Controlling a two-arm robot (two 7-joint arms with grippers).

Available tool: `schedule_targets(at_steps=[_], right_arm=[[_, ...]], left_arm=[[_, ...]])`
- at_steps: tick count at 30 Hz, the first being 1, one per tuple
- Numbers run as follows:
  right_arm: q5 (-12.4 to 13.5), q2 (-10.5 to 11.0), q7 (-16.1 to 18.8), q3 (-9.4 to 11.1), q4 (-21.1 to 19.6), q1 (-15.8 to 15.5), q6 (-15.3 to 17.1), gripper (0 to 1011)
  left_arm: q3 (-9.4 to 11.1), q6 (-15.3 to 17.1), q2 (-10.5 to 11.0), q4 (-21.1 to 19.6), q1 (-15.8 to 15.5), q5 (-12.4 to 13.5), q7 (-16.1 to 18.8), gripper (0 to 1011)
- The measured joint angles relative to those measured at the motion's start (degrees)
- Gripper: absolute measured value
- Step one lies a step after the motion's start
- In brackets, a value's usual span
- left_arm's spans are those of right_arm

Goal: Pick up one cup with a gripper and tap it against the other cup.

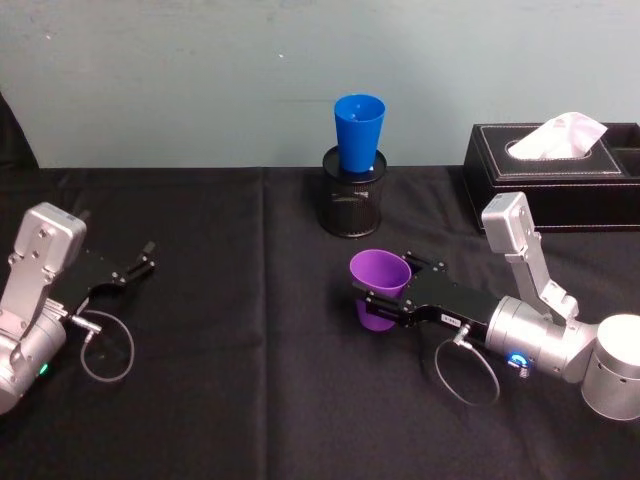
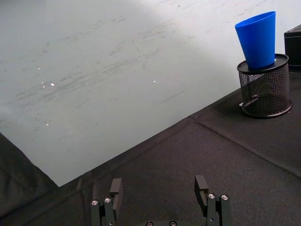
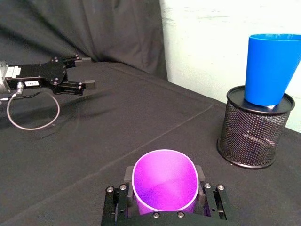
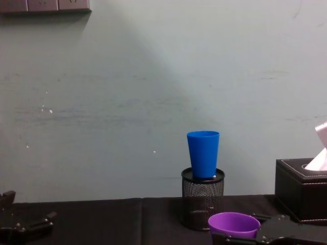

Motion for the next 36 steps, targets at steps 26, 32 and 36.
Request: schedule_targets(at_steps=[26,32,36], right_arm=[[0.09,0.07,-0.14,-0.01,-0.07,0.04,0.12,883],[0.12,0.07,-0.13,-0.01,-0.07,0.04,0.12,1002],[0.12,0.06,-0.13,-0.01,-0.07,0.04,0.12,1003]], left_arm=[[0.00,0.00,0.00,0.00,0.00,0.00,0.00,1000],[0.00,0.00,0.00,0.00,0.00,0.00,0.00,1000],[0.00,0.00,0.00,0.00,0.00,0.00,0.00,1000]])
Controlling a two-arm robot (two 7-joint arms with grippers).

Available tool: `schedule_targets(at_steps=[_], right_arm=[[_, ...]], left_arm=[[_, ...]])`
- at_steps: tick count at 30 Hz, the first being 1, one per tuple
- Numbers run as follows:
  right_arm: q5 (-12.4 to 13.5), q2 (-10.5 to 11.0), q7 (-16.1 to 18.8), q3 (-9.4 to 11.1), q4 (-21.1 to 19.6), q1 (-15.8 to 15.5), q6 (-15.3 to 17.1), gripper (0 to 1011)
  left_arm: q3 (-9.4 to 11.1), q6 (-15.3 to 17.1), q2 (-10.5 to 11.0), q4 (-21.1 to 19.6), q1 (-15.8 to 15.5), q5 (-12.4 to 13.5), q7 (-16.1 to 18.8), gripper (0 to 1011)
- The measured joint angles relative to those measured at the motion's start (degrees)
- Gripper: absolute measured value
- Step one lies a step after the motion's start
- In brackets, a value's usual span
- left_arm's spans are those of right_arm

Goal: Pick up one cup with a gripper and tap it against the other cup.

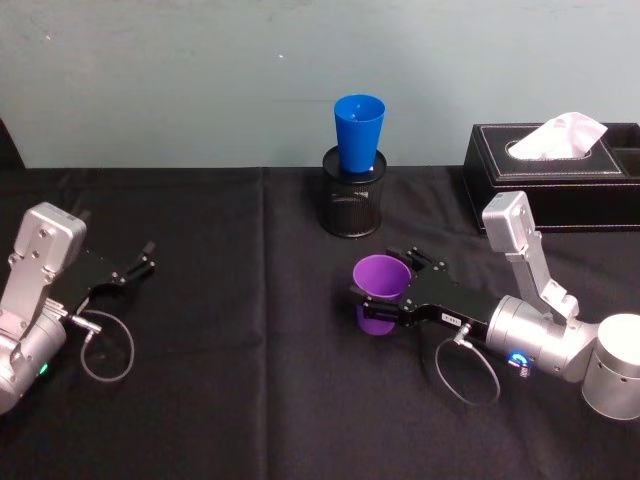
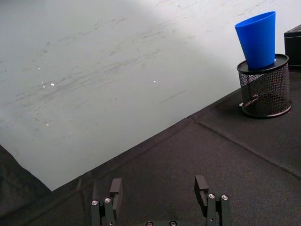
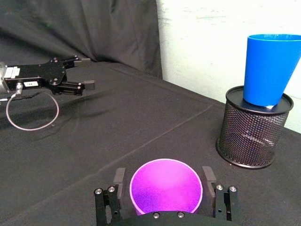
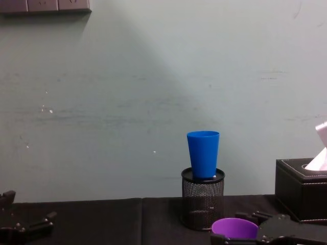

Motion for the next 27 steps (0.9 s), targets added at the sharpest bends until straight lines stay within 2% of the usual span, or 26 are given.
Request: schedule_targets(at_steps=[9,16,20,23,26,27], right_arm=[[-0.01,0.17,-0.17,0.24,-0.87,-0.43,-0.38,1003],[1.00,0.48,-2.74,2.97,-5.60,-2.51,-1.81,1003],[-0.31,0.01,-9.42,5.06,-9.32,-4.17,-0.36,1003],[-4.08,-1.42,-19.07,6.68,-12.83,-5.86,2.75,1003],[-6.24,-2.40,-24.02,7.13,-14.21,-6.48,5.27,1003],[-7.62,-3.16,-27.14,7.50,-14.96,-6.95,7.02,1003]], left_arm=[[0.00,0.00,0.00,0.00,0.00,0.00,0.00,1000],[0.00,0.00,0.00,0.00,0.00,0.00,0.00,1000],[0.00,0.00,0.00,0.00,0.00,0.00,0.00,1000],[0.00,0.00,0.00,0.00,0.00,0.00,0.00,1000],[0.00,0.00,0.00,0.00,0.00,0.00,0.00,1000],[0.00,0.00,0.00,0.00,0.00,0.00,0.00,1000]])
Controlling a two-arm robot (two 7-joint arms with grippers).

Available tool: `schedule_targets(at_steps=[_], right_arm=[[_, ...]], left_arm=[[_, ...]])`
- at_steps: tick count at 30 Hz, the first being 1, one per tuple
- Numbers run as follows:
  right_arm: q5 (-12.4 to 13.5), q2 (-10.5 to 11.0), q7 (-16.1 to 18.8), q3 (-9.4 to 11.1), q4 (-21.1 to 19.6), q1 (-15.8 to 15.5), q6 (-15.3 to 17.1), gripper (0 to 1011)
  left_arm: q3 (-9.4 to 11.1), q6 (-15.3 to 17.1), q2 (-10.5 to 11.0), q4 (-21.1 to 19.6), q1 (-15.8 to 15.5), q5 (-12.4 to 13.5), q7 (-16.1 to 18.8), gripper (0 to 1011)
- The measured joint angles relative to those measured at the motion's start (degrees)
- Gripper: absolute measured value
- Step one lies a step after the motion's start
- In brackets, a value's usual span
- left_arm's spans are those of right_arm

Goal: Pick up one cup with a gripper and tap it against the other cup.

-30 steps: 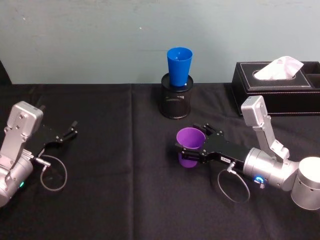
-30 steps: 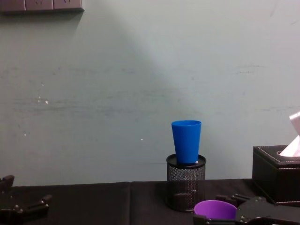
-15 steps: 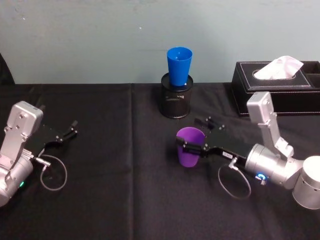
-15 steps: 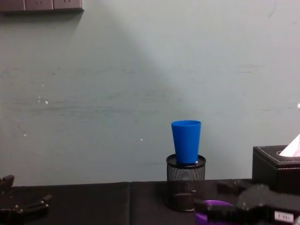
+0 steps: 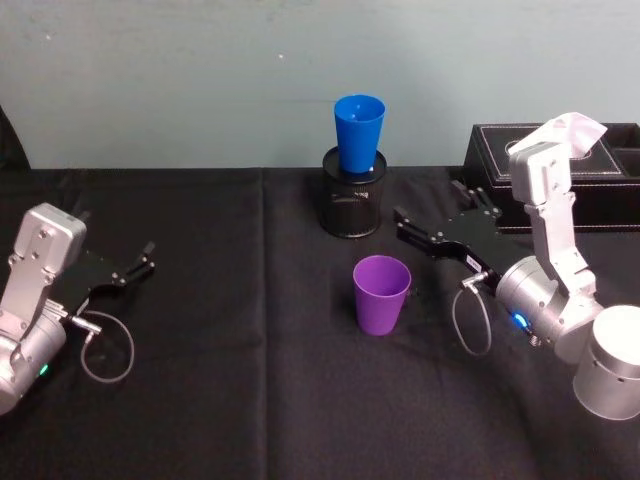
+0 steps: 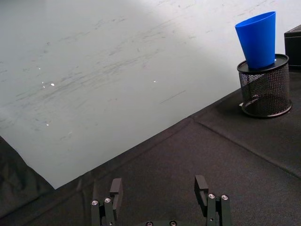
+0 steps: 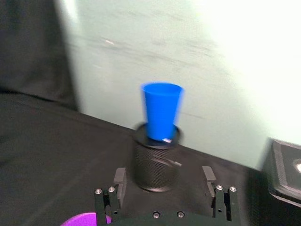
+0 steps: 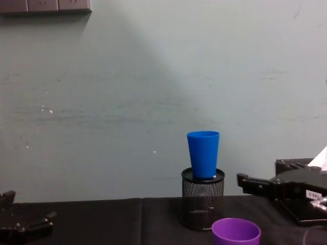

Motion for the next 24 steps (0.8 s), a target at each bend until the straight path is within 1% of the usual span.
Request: schedule_targets(at_steps=[1,2,5,6,9,10,14,15,16,17,18,19,24], right_arm=[[-0.64,-0.35,-1.49,0.13,-0.27,-0.24,0.83,1003],[-1.81,-1.05,-4.24,0.45,-0.83,-0.72,2.51,1003],[-3.46,-1.92,-7.65,0.80,-1.35,-1.33,4.64,1003],[-4.65,-2.37,-9.60,0.92,-1.44,-1.65,5.95,1003],[-6.23,-2.91,-11.94,1.05,-1.35,-1.96,7.49,1003],[-7.13,-3.32,-13.13,1.13,-0.83,-2.03,8.28,1003],[-8.25,-4.35,-13.58,0.82,1.99,-1.27,8.91,1003],[-8.68,-4.84,-12.80,0.18,3.64,-0.35,8.88,1003],[-8.68,-4.84,-12.80,0.18,3.64,-0.35,8.88,1003],[-9.25,-5.56,-11.72,-0.88,5.58,0.97,8.53,1003],[-9.52,-5.93,-11.16,-1.39,6.60,1.58,8.32,1003],[-9.72,-6.20,-10.63,-1.75,7.09,1.98,8.07,1003],[-9.58,-5.84,-10.90,-1.35,6.51,1.54,8.13,1003]], left_arm=[[0.00,0.00,0.00,0.00,0.00,0.00,0.00,1000],[0.00,0.00,0.00,0.00,0.00,0.00,0.00,1000],[0.00,0.00,0.00,0.00,0.00,0.00,0.00,1000],[0.00,0.00,0.00,0.00,0.00,0.00,0.00,1000],[0.00,0.00,0.00,0.00,0.00,0.00,0.00,1000],[0.00,0.00,0.00,0.00,0.00,0.00,0.00,1000],[0.00,0.00,0.00,0.00,0.00,0.00,0.00,1000],[0.00,0.00,0.00,0.00,0.00,0.00,0.00,1000],[0.00,0.00,0.00,0.00,0.00,0.00,0.00,1000],[0.00,0.00,0.00,0.00,0.00,0.00,0.00,1000],[0.00,0.00,0.00,0.00,0.00,0.00,0.00,1000],[-0.01,-0.01,0.00,0.00,0.00,0.00,0.00,1000],[0.00,0.00,0.00,0.01,0.00,0.00,0.00,1000]])
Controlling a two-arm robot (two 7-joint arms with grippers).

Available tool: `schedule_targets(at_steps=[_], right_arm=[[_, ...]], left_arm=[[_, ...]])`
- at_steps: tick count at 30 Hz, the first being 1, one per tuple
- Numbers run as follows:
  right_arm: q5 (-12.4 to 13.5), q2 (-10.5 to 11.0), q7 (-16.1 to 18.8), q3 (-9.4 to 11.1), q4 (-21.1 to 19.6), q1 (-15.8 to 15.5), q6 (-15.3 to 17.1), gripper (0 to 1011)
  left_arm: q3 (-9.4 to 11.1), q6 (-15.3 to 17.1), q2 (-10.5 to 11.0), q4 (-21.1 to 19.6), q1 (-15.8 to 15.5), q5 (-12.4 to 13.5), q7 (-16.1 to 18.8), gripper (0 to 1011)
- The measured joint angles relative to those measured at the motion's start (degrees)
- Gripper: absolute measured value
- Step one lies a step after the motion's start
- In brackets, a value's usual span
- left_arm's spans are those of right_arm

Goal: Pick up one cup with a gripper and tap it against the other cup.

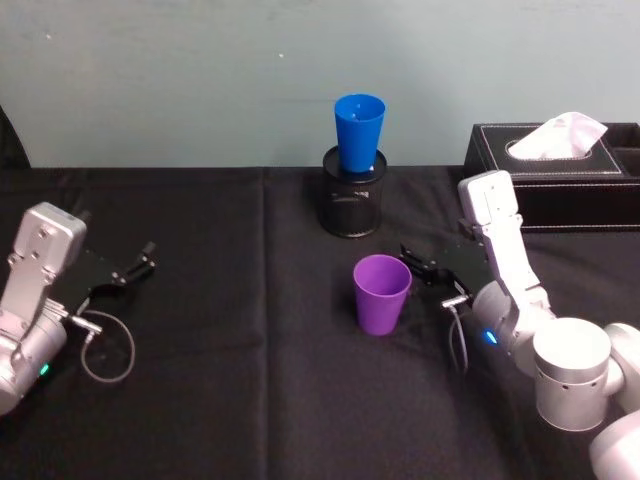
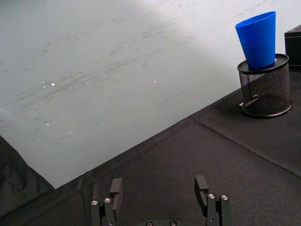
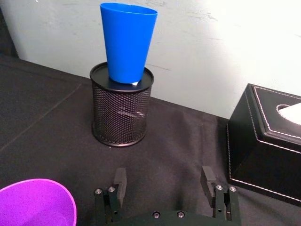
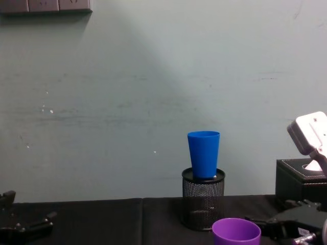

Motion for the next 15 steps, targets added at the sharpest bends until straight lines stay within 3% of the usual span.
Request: schedule_targets(at_steps=[15], right_arm=[[0.36,0.34,-0.40,0.41,-0.90,-0.51,0.13,1003]], left_arm=[[0.00,0.00,0.00,-0.01,0.00,0.00,0.00,1000]])
